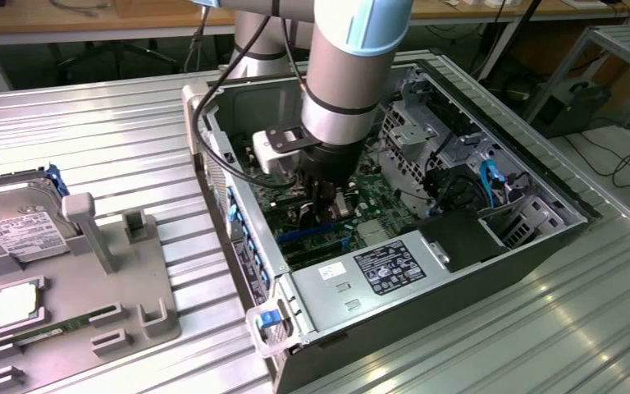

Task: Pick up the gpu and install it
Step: 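Insert the gpu into the slot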

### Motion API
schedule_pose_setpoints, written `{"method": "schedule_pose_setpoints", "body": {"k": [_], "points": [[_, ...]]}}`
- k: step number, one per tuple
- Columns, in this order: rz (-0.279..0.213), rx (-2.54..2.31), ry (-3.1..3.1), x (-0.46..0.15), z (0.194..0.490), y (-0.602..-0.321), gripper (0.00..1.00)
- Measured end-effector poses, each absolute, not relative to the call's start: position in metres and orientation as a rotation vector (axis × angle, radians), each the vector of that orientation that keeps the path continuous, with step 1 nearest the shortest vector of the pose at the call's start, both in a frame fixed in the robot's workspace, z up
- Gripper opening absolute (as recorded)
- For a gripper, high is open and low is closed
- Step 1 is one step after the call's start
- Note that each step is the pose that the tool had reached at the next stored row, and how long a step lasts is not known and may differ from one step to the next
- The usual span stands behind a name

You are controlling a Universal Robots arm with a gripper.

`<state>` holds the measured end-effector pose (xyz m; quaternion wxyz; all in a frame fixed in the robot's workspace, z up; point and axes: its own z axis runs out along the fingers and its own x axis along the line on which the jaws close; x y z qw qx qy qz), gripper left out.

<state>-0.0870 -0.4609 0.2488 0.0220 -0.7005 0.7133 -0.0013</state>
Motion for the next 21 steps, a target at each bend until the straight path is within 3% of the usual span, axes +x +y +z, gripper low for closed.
{"method": "schedule_pose_setpoints", "body": {"k": [21], "points": [[-0.004, -2.177, 2.204, -0.0844, 0.2454, -0.4598, 0.28]]}}
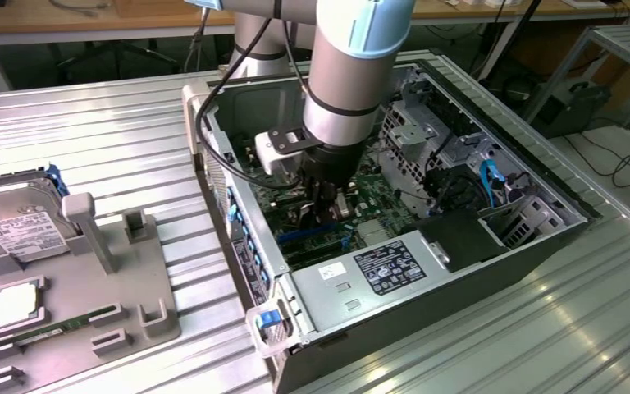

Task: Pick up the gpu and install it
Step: 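Insert the gpu into the slot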

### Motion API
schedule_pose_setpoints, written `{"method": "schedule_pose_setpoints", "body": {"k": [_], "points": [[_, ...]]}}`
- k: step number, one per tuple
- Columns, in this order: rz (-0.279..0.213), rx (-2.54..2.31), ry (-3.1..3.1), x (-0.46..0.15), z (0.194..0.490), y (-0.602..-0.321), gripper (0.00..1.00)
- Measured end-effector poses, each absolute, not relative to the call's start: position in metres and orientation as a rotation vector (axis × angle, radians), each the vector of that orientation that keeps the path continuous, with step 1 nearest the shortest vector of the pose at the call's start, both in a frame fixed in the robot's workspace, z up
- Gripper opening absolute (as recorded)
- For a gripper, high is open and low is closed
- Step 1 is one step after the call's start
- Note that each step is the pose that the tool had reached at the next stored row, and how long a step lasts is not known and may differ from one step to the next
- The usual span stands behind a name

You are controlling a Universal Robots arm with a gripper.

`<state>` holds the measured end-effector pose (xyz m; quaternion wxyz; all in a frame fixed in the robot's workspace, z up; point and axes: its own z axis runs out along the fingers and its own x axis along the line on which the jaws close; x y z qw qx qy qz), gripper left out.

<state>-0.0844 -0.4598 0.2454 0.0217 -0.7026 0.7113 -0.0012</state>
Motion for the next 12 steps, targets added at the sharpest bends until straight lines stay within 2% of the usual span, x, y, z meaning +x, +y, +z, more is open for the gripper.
{"method": "schedule_pose_setpoints", "body": {"k": [12], "points": [[0.000, -2.179, 2.206, -0.0854, 0.2414, -0.4596, 0.28]]}}
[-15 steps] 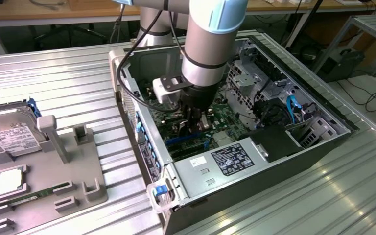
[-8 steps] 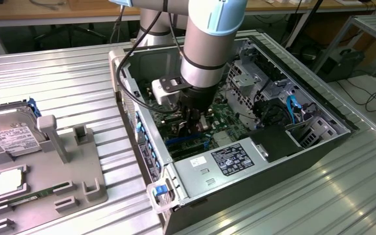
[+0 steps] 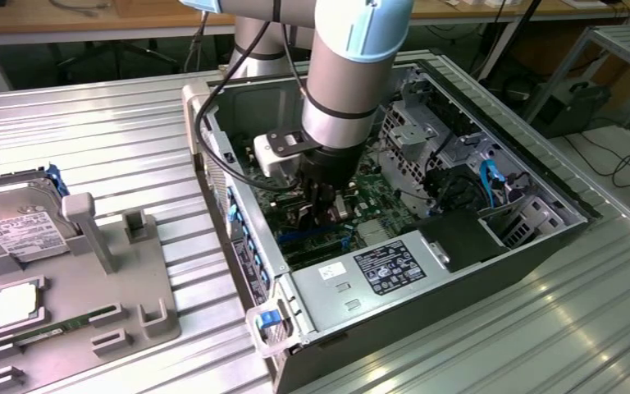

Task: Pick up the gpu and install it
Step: 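Insert the gpu into the slot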

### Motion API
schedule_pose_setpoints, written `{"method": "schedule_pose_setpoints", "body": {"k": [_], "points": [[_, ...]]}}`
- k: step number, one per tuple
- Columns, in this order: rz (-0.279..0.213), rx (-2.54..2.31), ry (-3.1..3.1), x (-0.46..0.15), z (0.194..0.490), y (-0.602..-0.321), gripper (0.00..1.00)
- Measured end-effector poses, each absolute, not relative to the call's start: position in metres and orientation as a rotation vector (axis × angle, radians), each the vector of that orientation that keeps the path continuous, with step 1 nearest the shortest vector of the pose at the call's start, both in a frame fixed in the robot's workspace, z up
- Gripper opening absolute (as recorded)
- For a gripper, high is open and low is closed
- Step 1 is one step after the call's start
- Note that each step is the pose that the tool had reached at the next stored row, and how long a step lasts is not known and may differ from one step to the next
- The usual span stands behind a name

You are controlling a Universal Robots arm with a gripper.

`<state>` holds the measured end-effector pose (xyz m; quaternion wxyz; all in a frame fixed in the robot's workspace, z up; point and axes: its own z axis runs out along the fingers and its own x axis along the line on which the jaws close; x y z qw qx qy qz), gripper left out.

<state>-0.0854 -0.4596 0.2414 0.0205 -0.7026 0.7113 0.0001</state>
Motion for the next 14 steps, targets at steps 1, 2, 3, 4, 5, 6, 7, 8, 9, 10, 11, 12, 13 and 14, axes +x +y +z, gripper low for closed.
{"method": "schedule_pose_setpoints", "body": {"k": [1, 2, 3, 4, 5, 6, 7, 8, 9, 10, 11, 12, 13, 14], "points": [[0.001, -2.179, 2.206, -0.0854, 0.2410, -0.4596, 0.28], [0.002, -2.179, 2.206, -0.0854, 0.2401, -0.4596, 0.28], [0.002, -2.180, 2.207, -0.0854, 0.2394, -0.4595, 0.28], [0.003, -2.180, 2.207, -0.0854, 0.2388, -0.4594, 0.28], [0.003, -2.180, 2.207, -0.0854, 0.2383, -0.4594, 0.28], [0.004, -2.181, 2.208, -0.0854, 0.2376, -0.4594, 0.28], [0.005, -2.181, 2.208, -0.0854, 0.2371, -0.4593, 0.28], [0.005, -2.181, 2.208, -0.0854, 0.2367, -0.4594, 0.28], [0.005, -2.182, 2.208, -0.0854, 0.2364, -0.4594, 0.28], [0.006, -2.182, 2.209, -0.0854, 0.2363, -0.4594, 0.28], [0.006, -2.182, 2.208, -0.0854, 0.2362, -0.4593, 0.28], [0.006, -2.182, 2.208, -0.0854, 0.2361, -0.4593, 0.28], [0.006, -2.182, 2.208, -0.0854, 0.2361, -0.4593, 0.28], [0.006, -2.182, 2.208, -0.0854, 0.2361, -0.4593, 0.28]]}}
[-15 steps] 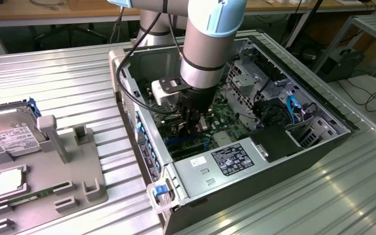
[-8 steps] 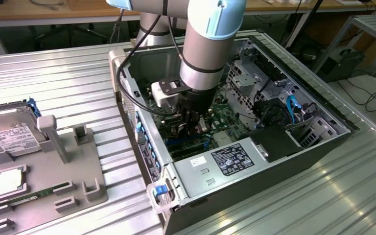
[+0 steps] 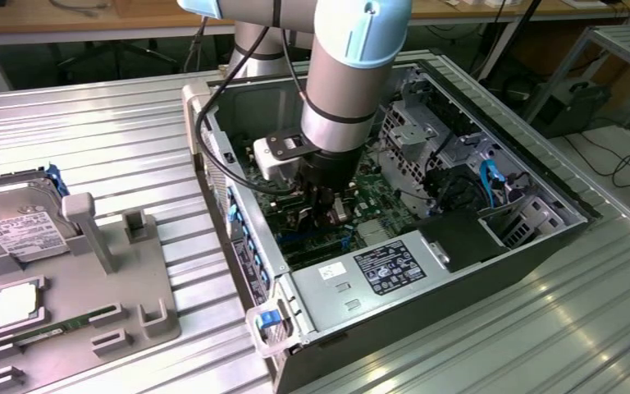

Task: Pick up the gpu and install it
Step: 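Insert the gpu into the slot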

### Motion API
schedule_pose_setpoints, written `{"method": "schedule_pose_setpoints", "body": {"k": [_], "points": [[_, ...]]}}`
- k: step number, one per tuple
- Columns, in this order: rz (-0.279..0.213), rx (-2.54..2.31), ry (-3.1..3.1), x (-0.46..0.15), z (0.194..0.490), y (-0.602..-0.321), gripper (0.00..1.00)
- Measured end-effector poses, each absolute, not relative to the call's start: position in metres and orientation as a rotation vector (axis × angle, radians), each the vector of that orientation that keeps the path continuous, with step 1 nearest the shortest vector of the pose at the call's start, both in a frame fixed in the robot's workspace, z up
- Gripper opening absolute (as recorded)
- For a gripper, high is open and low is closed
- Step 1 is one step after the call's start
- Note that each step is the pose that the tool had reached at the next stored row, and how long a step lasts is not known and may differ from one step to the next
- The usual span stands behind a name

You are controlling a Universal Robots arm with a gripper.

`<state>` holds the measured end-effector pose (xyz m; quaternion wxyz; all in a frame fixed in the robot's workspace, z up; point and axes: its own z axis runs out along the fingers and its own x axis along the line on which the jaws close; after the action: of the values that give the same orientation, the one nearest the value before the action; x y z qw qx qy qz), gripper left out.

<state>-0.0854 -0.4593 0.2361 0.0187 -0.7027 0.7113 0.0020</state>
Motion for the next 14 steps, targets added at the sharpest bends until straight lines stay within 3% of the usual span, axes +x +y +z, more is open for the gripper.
{"method": "schedule_pose_setpoints", "body": {"k": [14], "points": [[0.006, -2.182, 2.209, -0.0854, 0.2307, -0.4592, 0.28]]}}
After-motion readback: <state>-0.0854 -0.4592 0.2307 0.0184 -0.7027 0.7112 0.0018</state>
